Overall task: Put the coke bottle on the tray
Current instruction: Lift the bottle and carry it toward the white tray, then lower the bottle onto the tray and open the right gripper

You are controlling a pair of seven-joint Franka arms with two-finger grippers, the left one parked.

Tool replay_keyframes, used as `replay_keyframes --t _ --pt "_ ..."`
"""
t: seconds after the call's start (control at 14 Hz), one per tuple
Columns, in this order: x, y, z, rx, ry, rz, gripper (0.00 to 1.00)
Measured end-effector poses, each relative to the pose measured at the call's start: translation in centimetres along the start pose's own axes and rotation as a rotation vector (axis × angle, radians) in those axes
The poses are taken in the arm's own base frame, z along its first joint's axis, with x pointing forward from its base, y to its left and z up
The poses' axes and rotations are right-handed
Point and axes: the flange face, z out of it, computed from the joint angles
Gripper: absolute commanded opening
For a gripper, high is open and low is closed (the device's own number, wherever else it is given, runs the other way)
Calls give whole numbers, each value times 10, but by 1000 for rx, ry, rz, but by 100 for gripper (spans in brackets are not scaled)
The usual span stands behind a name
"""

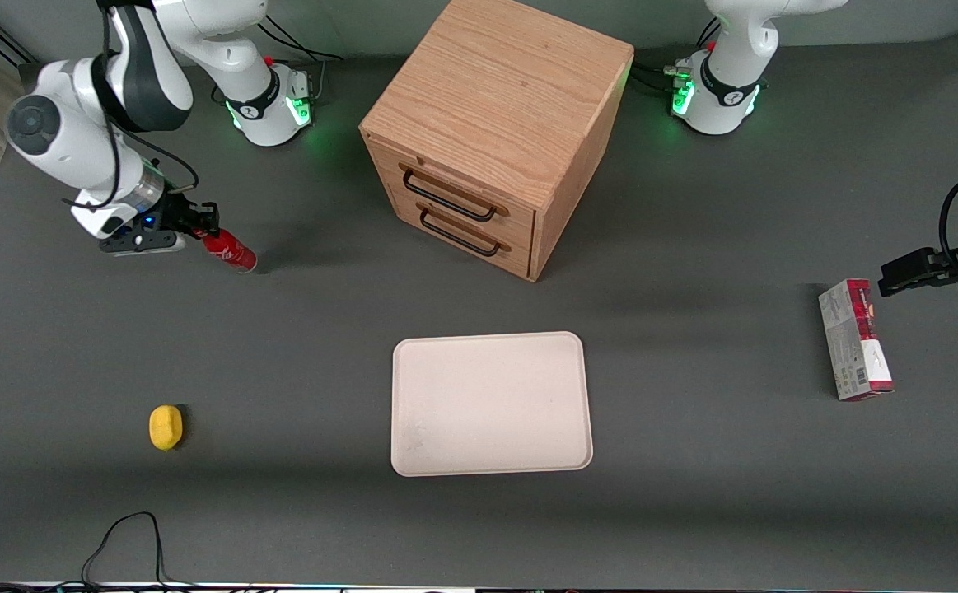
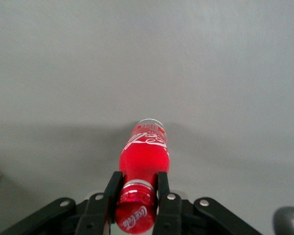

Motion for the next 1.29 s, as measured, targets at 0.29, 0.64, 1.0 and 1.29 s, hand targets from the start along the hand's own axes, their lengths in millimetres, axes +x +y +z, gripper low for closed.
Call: replay_keyframes --t 0.29,0.64,1.0,1.29 --pt "65 -53 -110 28 -24 16 0" --pt "142 -143 -184 51 -8 18 0" --pt "215 -199 -171 140 51 -58 0" --pt "264 -259 -96 156 164 -124 0"
